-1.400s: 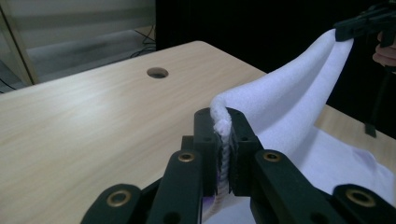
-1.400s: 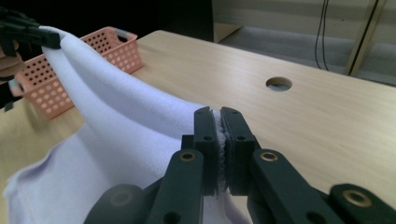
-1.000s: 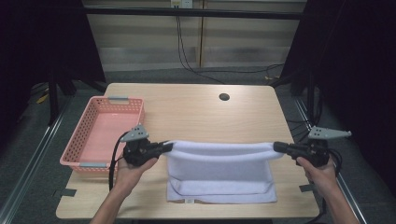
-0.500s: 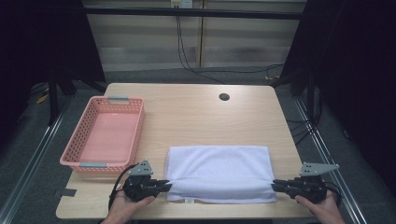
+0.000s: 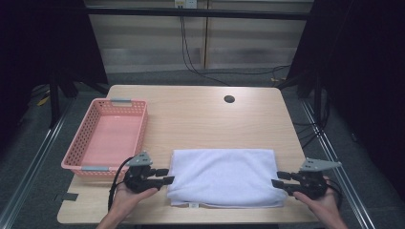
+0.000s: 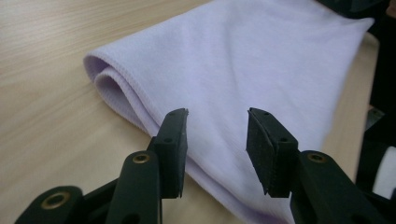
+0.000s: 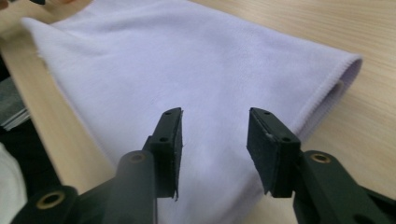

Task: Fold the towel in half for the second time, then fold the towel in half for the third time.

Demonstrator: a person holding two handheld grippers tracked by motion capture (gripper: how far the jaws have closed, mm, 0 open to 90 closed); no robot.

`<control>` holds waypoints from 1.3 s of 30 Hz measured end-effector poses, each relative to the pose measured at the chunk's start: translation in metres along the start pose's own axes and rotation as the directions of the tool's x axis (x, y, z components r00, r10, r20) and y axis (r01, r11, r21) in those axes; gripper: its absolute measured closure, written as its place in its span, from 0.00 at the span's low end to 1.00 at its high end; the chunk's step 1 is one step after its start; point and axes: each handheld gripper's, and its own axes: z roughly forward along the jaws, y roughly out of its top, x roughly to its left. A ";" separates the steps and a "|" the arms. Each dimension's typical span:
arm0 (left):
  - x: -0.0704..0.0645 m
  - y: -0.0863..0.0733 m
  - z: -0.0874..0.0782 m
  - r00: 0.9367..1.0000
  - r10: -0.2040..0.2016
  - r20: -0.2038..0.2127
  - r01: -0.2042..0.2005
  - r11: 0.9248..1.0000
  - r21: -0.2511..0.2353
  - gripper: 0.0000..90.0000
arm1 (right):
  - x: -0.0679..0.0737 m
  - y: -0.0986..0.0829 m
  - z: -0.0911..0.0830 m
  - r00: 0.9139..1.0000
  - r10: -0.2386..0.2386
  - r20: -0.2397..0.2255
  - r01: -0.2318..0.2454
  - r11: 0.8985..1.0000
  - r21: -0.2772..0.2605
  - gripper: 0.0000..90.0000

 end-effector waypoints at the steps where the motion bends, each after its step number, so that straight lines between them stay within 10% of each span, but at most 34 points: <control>1: 0.004 0.003 0.007 1.000 -0.002 0.007 0.002 1.000 0.022 0.66 | 0.000 0.003 0.007 1.000 -0.008 -0.001 0.008 1.000 0.008 0.61; 7: 0.015 0.004 0.034 0.999 0.000 -0.033 0.003 0.995 0.096 0.70 | -0.005 0.009 0.049 0.998 -0.043 0.042 0.038 0.991 0.130 0.52; 17: 0.013 0.007 0.045 0.999 0.027 -0.040 -0.023 0.995 0.098 0.67 | -0.001 0.006 0.060 0.984 -0.128 0.123 0.107 0.980 0.167 0.64; 30: 0.014 0.026 0.063 1.000 -0.002 -0.024 0.005 0.996 0.090 0.55 | -0.030 0.010 0.054 0.992 -0.034 0.118 0.019 0.992 0.122 0.57; 39: 0.026 0.052 0.052 0.999 -0.015 -0.051 0.017 0.999 0.030 0.43 | 0.019 0.016 0.039 0.999 -0.046 0.014 0.046 0.998 0.041 0.54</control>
